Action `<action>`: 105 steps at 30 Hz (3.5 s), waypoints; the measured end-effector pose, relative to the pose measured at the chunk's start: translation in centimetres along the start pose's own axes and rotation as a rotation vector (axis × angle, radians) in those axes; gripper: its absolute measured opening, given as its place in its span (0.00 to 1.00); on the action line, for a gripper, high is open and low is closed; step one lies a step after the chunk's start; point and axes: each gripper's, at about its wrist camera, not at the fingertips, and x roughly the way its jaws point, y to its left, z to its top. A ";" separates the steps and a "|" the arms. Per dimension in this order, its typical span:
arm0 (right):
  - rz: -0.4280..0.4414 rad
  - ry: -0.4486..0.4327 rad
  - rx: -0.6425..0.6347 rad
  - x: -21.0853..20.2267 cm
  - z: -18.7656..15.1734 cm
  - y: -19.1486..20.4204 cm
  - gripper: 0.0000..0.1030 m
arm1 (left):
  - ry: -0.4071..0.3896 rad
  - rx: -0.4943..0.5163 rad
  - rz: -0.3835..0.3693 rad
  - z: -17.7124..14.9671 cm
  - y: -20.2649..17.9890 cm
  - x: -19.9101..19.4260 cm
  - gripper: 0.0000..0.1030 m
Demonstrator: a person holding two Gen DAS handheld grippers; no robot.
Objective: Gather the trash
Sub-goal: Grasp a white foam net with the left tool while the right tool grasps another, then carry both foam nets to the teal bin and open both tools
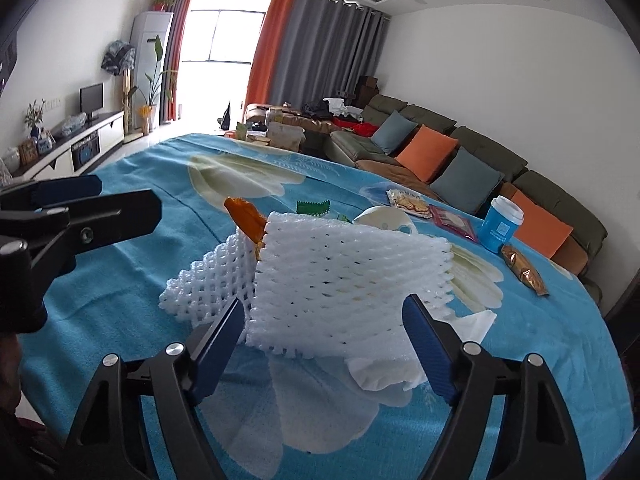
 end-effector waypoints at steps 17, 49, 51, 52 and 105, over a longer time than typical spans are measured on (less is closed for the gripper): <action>0.109 0.000 0.069 -0.4 -0.3 -1.1 0.10 | 0.074 0.014 -0.047 0.1 -0.9 2.2 0.94; 0.033 -0.200 0.204 -5.8 -0.1 -6.8 0.06 | 0.174 0.082 -0.115 -1.0 -4.5 4.0 0.10; 0.035 -0.210 0.197 -6.1 0.2 -6.5 0.06 | 0.142 0.108 -0.103 -0.6 -4.7 3.0 0.10; 0.035 -0.213 0.196 -6.4 0.1 -6.5 0.06 | 0.123 0.120 -0.102 -0.4 -4.7 2.4 0.10; 0.637 -0.444 -0.232 -13.7 9.7 13.8 0.06 | -0.266 -0.100 0.443 -3.0 15.4 -26.0 0.10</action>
